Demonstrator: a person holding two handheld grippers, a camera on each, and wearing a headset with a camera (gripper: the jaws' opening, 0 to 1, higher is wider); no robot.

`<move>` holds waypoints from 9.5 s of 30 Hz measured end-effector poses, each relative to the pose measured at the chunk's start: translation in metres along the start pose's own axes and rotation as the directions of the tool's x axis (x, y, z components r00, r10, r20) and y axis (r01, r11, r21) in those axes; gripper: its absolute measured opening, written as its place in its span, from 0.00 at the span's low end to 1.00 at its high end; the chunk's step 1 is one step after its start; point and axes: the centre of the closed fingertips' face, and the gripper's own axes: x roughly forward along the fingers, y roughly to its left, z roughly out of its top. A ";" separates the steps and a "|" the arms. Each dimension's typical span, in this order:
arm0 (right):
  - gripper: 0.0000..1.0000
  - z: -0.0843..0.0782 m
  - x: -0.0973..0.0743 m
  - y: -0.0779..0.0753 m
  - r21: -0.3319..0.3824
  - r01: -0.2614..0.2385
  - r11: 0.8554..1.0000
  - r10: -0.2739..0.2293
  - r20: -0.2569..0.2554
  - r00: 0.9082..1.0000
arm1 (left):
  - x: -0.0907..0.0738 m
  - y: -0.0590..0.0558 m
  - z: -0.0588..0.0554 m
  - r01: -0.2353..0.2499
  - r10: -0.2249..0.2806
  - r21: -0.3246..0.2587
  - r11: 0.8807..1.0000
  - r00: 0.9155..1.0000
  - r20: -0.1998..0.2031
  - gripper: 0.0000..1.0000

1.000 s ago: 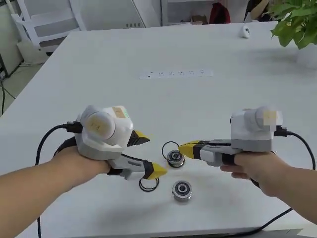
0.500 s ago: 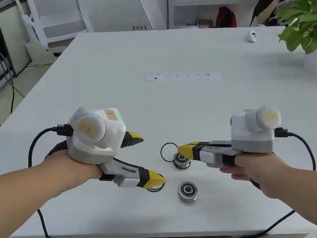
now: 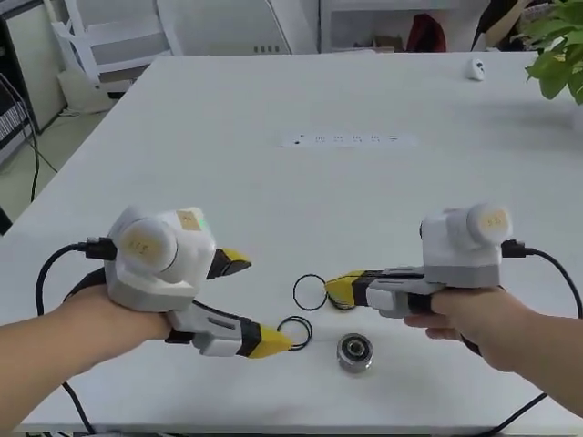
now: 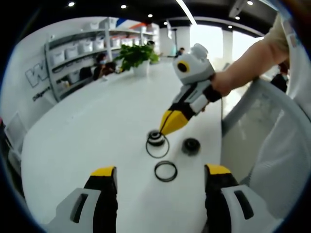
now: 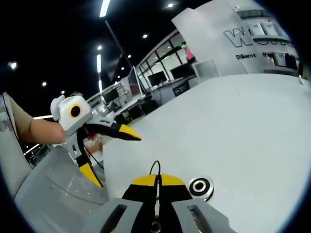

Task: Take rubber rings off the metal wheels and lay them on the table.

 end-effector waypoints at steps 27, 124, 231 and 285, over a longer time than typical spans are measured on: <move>0.00 -0.032 0.028 0.015 0.028 -0.075 0.997 0.078 -0.121 0.990 | -0.008 0.008 -0.019 -0.014 0.014 -0.029 0.999 1.000 -0.011 0.74; 0.30 -0.027 -0.035 -0.041 -0.107 0.122 0.987 -0.130 -0.077 0.988 | 0.042 0.004 0.013 0.069 -0.069 0.005 0.998 0.997 -0.037 0.67; 0.00 -0.038 -0.018 -0.075 -0.087 0.197 0.977 -0.201 -0.033 0.979 | 0.124 0.012 0.027 0.059 -0.053 0.103 0.993 0.996 -0.065 0.13; 0.00 -0.020 -0.013 -0.052 0.087 0.112 0.990 -0.119 0.080 0.990 | 0.123 0.010 0.025 0.027 -0.017 0.107 0.994 0.996 -0.089 0.12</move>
